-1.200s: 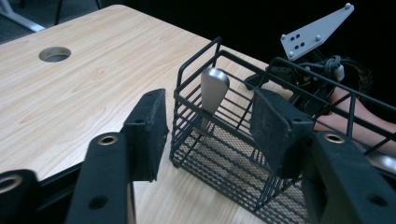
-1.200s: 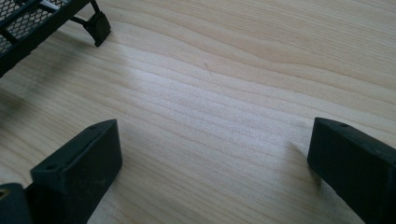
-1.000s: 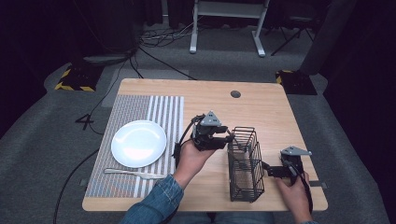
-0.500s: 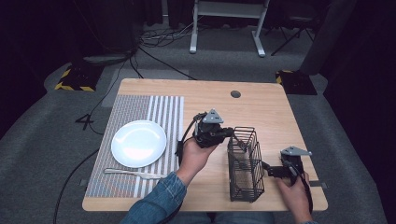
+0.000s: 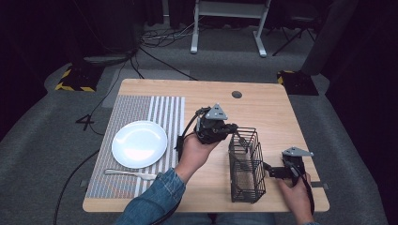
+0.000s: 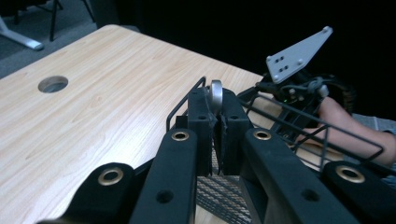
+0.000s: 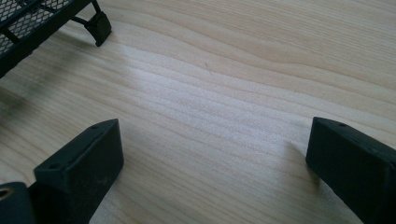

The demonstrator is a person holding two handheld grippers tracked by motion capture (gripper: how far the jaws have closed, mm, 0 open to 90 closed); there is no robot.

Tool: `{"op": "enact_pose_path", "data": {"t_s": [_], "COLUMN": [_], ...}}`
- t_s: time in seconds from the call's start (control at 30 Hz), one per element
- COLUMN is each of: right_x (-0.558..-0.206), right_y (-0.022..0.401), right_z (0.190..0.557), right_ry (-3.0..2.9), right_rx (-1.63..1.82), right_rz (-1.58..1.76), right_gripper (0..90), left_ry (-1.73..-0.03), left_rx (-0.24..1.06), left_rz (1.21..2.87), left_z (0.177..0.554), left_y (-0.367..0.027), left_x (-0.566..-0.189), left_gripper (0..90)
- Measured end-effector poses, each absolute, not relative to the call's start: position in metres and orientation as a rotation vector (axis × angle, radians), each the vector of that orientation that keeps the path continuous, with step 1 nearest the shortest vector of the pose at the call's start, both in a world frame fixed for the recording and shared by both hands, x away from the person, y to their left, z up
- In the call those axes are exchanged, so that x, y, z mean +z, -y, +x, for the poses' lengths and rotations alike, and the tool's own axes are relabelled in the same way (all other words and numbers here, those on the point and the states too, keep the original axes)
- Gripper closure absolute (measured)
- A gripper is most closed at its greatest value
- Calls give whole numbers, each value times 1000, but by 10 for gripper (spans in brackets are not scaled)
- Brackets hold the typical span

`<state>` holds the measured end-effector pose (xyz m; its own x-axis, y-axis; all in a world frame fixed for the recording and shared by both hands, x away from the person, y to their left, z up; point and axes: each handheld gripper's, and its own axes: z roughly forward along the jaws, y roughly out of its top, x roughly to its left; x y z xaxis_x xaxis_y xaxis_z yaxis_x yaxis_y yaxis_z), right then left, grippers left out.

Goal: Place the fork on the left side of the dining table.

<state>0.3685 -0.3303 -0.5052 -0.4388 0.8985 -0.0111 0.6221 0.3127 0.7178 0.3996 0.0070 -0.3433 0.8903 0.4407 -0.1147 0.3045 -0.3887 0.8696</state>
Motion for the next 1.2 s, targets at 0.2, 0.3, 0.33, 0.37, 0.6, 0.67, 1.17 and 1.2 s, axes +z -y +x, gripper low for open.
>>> {"op": "enact_pose_path", "data": {"t_s": [0.2,0.3,0.33,0.37,0.6,0.67,1.17,1.2], "right_x": [-505,-505,-505,-505,-505,-505,-505,-505], "right_y": [330,330,330,330,330,330,330,330], "right_z": [368,368,368,368,368,369,368,368], "right_ry": [-2174,-2174,-2174,-2174,-2174,-2174,-2172,-2172], "right_rx": [911,911,911,911,910,911,912,912], "right_rz": [1352,1351,1351,1352,1351,1350,1353,1353], "right_gripper": [39,39,39,39,39,39,42,42], "left_ry": [-507,-496,-490,-479,-454,-444,-434,-434], "left_rx": [166,162,156,153,137,142,146,146], "left_rz": [2004,2004,2004,2011,2014,2014,1969,1969], "left_z": [395,394,394,394,395,395,396,396], "left_y": [-12,-14,-15,-16,-23,-25,-59,-59], "left_x": [-326,-319,-318,-314,-304,-300,-280,-280], "left_gripper": [864,864,864,864,864,864,864,864]}}
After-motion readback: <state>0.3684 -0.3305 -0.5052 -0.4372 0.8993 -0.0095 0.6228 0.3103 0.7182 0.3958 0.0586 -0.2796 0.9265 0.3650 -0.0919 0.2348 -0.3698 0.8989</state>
